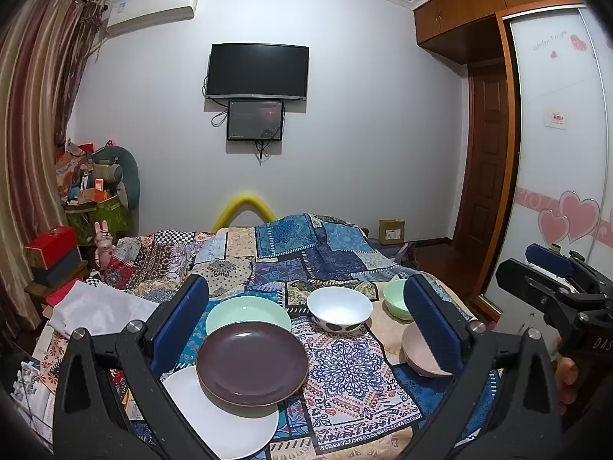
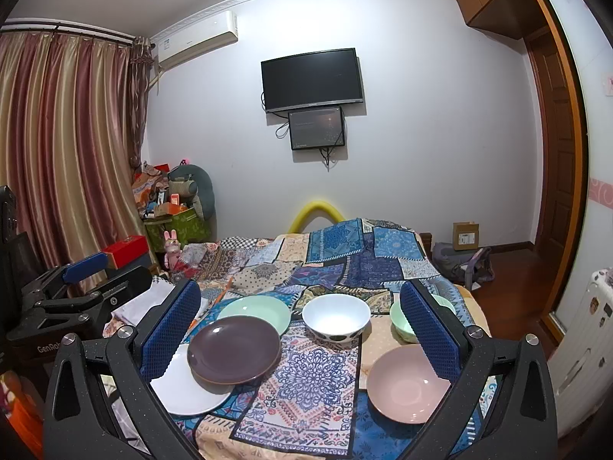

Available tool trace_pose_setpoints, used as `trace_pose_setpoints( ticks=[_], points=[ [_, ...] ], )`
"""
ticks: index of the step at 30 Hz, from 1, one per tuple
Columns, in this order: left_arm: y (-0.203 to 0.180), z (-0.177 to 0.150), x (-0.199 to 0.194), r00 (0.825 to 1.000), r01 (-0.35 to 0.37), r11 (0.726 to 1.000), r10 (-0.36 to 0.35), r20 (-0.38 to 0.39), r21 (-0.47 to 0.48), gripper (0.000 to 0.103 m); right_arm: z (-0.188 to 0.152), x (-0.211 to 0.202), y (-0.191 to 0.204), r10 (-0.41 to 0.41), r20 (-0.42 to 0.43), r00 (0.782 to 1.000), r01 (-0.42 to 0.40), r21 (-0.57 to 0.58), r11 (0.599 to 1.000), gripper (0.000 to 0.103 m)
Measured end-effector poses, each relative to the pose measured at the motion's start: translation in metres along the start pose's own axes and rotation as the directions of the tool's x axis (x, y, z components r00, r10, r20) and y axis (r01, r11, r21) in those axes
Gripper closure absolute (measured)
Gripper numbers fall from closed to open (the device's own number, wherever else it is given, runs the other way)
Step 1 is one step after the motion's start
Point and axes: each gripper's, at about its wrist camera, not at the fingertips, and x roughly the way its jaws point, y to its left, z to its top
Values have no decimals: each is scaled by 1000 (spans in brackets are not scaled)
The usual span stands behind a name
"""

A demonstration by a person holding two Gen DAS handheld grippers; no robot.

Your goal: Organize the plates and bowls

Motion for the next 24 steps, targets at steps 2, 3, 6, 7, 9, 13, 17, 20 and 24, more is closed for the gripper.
trace_pose_setpoints(
  ticks=[2,3,6,7,9,13,17,20,24],
  points=[
    [0,0,0,1000,0,1000,0,-1,-2,0,0,0,0,1,0,1000,-1,1,1000,0],
    [0,0,0,1000,1,1000,-1,0,-4,0,0,-1,0,1,0,1000,-1,1,1000,0],
    [0,1,0,1000,-1,1000,1,0,-7,0,1,-1,0,1,0,1000,-1,0,1000,0],
    [0,1,0,1000,-1,1000,1,0,-7,0,1,0,0,2,-1,1000,-2,0,1000,0],
    [1,2,0,1000,-2,1000,2,1,-7,0,0,0,0,3,-1,1000,-3,0,1000,0],
    [1,2,0,1000,-1,1000,1,1,-8,0,0,-1,1,4,0,1000,-4,1,1000,0],
    [1,2,0,1000,-1,1000,1,0,-7,0,0,-1,3,4,0,1000,-4,-2,1000,0],
    [1,1,0,1000,0,1000,0,0,-7,0,-1,-1,3,5,0,1000,-5,-1,1000,0],
    [1,3,-1,1000,1,1000,-1,1,-7,0,-1,-1,3,5,0,1000,-5,-1,1000,0]
  ],
)
